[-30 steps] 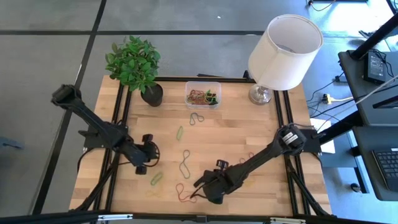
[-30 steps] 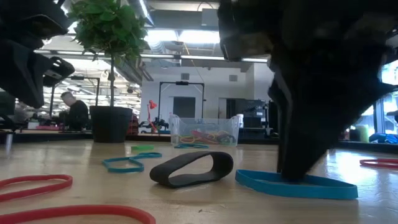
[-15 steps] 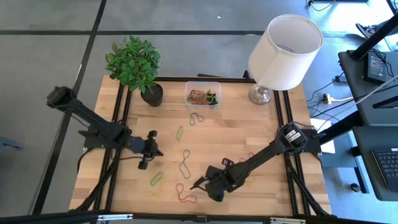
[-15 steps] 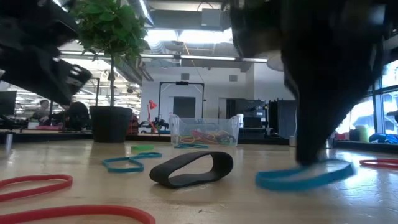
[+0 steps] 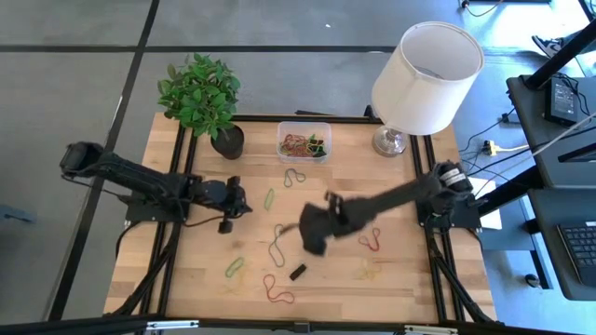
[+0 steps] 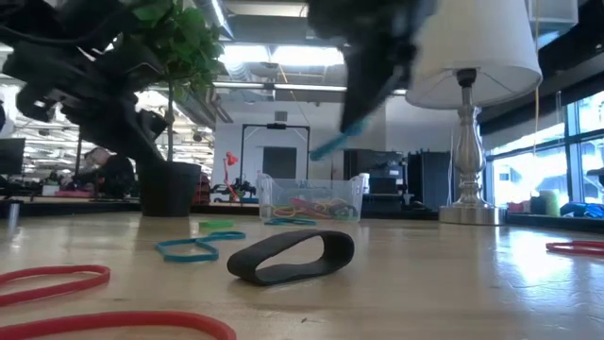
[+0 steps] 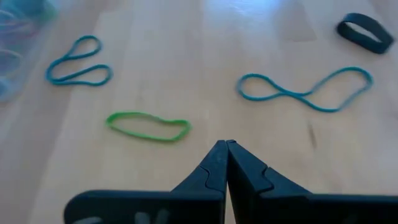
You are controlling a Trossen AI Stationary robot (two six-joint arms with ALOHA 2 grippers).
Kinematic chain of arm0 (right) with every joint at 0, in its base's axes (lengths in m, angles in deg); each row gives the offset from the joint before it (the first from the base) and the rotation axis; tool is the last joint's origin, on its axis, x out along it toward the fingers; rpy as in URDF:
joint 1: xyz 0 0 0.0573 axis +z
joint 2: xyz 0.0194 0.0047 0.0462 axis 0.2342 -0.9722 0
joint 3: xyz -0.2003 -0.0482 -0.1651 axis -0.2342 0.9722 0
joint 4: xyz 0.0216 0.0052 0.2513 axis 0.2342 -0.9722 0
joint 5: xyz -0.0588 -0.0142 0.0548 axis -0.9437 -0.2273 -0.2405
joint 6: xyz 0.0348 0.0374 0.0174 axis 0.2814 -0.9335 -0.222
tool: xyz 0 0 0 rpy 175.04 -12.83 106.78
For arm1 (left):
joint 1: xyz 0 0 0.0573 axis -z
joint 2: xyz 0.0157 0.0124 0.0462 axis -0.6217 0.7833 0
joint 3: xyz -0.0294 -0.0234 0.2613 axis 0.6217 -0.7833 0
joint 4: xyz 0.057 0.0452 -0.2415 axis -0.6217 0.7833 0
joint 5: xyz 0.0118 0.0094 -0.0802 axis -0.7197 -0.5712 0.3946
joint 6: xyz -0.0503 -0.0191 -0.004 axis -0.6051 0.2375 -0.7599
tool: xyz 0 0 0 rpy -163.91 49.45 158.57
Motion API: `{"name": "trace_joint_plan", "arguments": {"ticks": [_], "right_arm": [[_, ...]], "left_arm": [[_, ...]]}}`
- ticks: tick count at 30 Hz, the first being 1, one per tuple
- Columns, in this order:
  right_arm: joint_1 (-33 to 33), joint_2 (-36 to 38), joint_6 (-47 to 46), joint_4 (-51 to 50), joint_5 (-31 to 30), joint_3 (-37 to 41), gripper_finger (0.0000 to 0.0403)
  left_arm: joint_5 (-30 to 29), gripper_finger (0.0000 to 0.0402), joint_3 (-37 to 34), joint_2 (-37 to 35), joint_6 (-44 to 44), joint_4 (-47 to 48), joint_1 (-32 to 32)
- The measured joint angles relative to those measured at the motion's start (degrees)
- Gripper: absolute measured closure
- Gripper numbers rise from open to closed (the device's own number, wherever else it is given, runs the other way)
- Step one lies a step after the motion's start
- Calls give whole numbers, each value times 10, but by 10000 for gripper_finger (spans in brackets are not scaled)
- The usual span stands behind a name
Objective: Pick and place rubber bands into bin
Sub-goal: Put the blue rubber band into the transparent bin
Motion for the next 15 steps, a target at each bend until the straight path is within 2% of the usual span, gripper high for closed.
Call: {"name": "trace_joint_plan", "arguments": {"ticks": [3,10,15], "right_arm": [[-62,13,82,28,-1,-1,401],[-200,23,240,144,-1,-1,402],[-275,17,330,221,11,-1,402]], "left_arm": [[-6,400,0,0,8,-14,-22],[-69,400,0,0,23,-74,-47],[-73,400,0,0,27,-99,-61]]}}
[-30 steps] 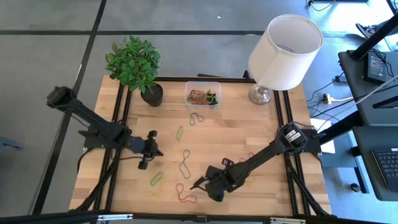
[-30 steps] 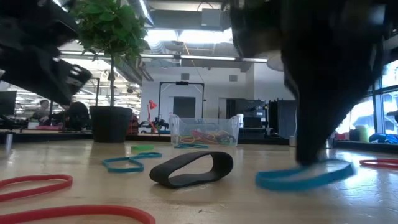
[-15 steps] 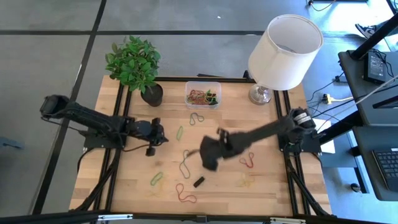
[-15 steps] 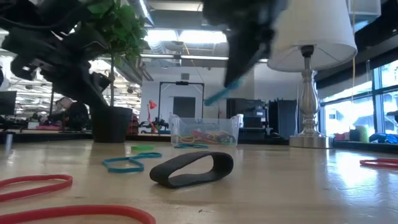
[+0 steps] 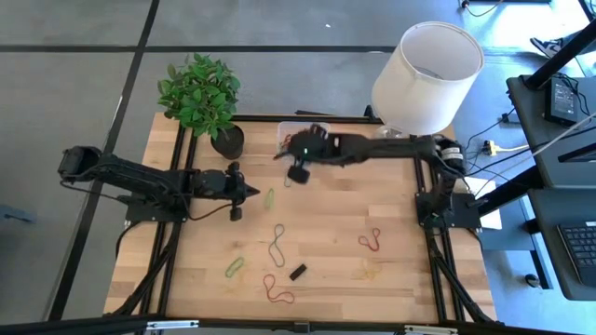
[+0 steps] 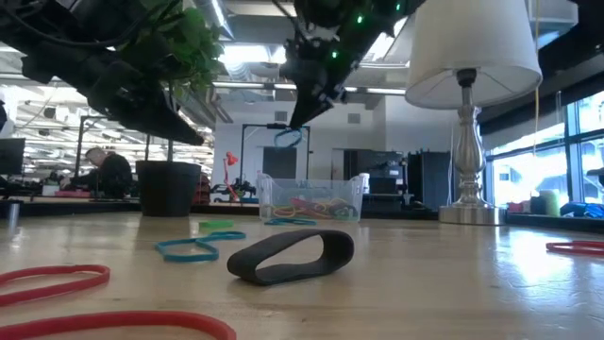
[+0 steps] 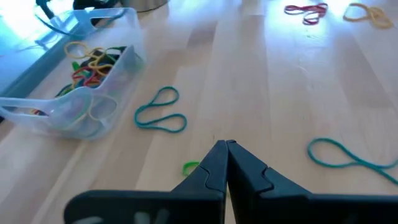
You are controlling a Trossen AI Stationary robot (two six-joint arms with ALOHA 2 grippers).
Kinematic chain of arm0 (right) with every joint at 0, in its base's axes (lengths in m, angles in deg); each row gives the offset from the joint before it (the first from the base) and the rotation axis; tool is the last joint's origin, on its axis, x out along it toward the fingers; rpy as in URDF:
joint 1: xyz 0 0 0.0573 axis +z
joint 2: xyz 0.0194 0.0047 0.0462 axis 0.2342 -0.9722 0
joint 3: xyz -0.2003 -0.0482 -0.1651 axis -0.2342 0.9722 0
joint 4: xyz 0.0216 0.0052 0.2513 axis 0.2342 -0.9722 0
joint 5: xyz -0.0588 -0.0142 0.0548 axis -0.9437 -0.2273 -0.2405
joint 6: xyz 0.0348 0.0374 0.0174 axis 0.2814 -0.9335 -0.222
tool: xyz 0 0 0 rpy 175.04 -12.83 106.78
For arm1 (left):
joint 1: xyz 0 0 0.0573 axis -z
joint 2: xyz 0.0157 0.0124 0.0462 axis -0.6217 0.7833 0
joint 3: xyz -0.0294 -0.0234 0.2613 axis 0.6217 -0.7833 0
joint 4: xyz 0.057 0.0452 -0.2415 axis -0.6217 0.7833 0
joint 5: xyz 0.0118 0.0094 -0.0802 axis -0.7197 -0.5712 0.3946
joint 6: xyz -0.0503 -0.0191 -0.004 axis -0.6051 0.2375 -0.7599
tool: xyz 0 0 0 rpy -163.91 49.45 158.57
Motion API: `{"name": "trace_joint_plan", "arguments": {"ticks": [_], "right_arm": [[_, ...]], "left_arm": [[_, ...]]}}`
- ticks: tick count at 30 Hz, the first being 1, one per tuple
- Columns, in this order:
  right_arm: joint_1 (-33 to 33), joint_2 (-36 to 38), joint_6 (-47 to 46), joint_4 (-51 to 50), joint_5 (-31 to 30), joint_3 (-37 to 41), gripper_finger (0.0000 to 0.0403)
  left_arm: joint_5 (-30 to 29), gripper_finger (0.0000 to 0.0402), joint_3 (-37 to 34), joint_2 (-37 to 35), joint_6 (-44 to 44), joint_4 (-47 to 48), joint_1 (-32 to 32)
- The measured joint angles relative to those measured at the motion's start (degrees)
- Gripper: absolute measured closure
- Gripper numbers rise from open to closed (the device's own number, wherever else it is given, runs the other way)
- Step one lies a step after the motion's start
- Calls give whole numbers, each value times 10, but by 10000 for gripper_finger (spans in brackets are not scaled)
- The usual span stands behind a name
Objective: Pick and place rubber bands into bin
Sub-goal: Put the blue rubber band into the transparent bin, then put the red rubber band into the transparent bin
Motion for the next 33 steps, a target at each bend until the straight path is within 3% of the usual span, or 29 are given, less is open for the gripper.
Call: {"name": "trace_joint_plan", "arguments": {"ticks": [9,21,27,33], "right_arm": [[-87,-64,65,34,29,0,395],[-115,-72,59,34,29,1,314],[-112,-49,56,-29,30,1,291],[-79,-15,-40,-151,30,1,316]], "left_arm": [[-33,400,0,0,-65,-4,-10],[-49,400,0,0,-95,-3,-10],[-49,400,0,0,-93,-3,-10],[-49,400,0,0,-66,-3,-10]]}}
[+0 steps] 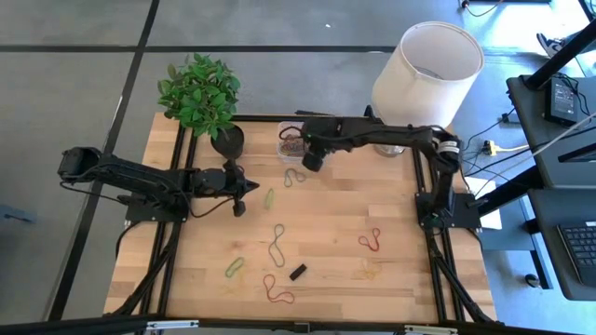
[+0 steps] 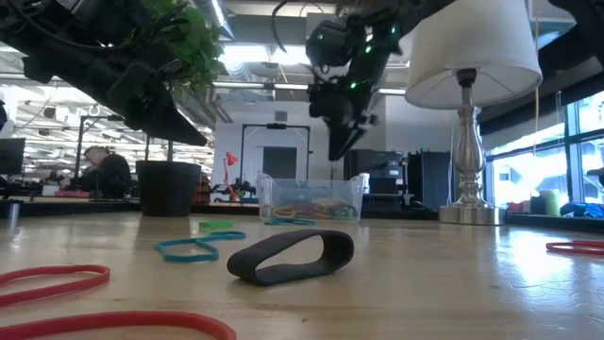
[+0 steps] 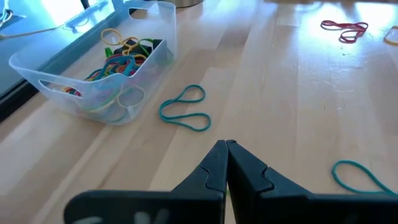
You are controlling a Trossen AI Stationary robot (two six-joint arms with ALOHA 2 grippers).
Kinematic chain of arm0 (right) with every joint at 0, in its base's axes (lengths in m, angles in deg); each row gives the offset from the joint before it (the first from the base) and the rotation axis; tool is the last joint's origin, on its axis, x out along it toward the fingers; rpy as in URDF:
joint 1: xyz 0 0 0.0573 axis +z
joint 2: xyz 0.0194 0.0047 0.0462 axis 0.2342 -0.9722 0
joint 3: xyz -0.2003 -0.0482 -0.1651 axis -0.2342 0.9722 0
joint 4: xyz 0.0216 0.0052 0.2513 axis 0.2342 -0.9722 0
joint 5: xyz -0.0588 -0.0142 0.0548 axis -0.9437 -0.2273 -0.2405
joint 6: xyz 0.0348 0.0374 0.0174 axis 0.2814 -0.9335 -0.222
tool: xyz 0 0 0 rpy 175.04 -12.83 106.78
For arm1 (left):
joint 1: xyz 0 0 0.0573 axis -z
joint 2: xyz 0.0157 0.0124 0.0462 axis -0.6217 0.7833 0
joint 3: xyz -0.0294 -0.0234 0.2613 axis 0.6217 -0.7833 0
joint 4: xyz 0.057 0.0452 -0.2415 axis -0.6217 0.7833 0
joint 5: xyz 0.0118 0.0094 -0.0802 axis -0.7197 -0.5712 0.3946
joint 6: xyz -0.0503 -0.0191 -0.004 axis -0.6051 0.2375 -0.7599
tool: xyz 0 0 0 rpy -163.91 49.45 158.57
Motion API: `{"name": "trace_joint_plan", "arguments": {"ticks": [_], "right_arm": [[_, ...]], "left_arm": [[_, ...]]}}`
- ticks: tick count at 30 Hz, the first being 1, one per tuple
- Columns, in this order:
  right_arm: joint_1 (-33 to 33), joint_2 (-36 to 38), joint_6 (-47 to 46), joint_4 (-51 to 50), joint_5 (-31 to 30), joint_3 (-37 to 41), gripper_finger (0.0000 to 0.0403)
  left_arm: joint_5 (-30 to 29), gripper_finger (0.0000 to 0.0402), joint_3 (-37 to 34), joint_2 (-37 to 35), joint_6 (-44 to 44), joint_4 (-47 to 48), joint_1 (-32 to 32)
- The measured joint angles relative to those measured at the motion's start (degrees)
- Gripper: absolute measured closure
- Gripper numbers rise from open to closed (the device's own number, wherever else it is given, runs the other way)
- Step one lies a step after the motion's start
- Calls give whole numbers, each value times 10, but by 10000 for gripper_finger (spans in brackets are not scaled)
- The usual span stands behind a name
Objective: Pick and place rubber bands into bin
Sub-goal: Put the red rubber band into the transparent bin
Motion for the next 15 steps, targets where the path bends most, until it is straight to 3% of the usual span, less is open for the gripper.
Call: {"name": "trace_joint_plan", "arguments": {"ticks": [8,15], "right_arm": [[86,30,-193,-164,-1,0,365],[172,31,-391,-268,-11,16,345]], "left_arm": [[3,400,0,0,6,0,0],[74,400,0,0,6,0,1]]}}
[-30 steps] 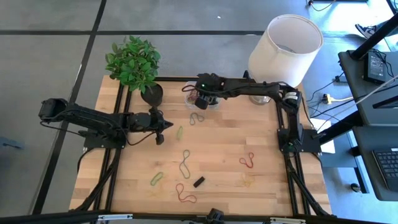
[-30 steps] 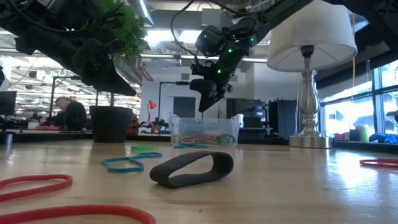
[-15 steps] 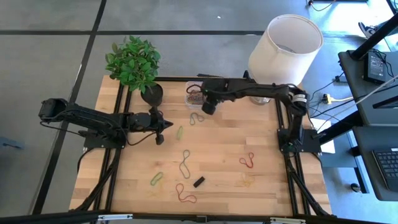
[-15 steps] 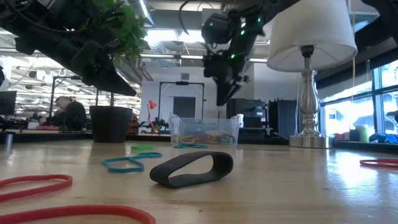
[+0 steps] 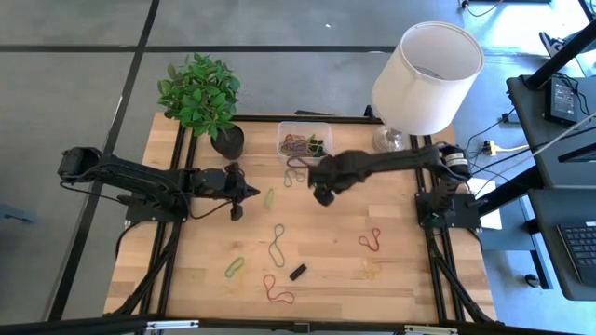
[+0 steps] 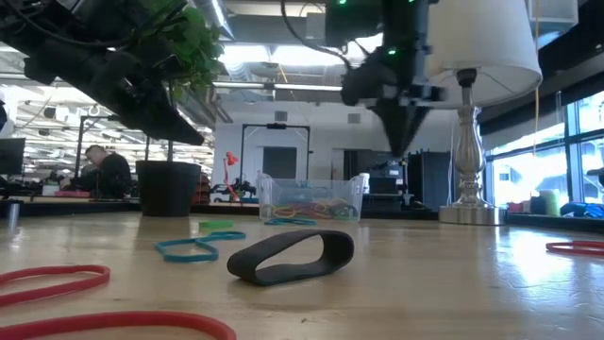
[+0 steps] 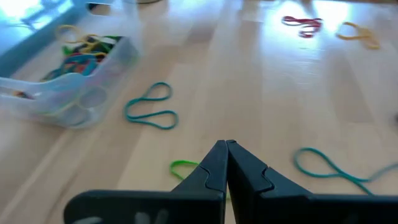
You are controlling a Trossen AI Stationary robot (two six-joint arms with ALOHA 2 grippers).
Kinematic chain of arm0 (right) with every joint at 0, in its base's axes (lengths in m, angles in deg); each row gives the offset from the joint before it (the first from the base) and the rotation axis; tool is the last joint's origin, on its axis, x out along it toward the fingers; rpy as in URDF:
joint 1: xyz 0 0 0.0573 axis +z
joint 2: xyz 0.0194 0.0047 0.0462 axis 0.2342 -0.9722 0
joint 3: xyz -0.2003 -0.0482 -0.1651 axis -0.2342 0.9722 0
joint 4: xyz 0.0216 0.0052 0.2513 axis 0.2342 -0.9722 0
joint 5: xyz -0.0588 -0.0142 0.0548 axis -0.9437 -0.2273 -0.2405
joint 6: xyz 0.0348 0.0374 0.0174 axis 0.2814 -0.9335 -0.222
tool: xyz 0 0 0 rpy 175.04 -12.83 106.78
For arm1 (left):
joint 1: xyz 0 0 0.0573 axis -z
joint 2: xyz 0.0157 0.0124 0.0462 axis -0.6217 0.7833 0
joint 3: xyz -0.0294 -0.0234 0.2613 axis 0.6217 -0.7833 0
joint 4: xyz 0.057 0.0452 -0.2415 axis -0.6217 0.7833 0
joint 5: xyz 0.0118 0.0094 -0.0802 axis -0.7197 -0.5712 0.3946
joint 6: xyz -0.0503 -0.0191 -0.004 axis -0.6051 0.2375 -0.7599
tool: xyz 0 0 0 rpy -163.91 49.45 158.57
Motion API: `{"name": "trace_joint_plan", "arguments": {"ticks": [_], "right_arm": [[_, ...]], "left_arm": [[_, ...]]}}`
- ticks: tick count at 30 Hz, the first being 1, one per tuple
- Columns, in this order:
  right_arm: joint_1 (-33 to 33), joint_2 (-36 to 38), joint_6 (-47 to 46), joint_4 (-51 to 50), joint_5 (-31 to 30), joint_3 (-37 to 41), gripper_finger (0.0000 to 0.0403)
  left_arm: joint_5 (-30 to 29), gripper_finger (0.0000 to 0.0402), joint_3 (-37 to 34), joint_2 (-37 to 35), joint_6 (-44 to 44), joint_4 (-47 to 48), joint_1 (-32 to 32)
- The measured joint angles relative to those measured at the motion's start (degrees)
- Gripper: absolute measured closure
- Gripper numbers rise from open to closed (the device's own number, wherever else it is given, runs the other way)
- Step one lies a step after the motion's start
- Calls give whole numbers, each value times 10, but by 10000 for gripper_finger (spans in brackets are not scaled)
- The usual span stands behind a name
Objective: Pick and place rubber bands into bin
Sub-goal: Put the red rubber band into the transparent bin
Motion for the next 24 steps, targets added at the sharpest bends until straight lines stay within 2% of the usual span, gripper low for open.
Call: {"name": "trace_joint_plan", "arguments": {"ticks": [5,13,19,24], "right_arm": [[64,24,-147,-15,2,59,299],[158,77,-358,-16,52,161,220],[207,109,-460,-16,111,221,166],[247,112,-507,12,165,264,137]], "left_arm": [[27,400,0,0,0,0,0],[28,399,0,0,1,1,0],[28,400,0,0,13,2,0],[28,398,0,0,12,5,0]]}}
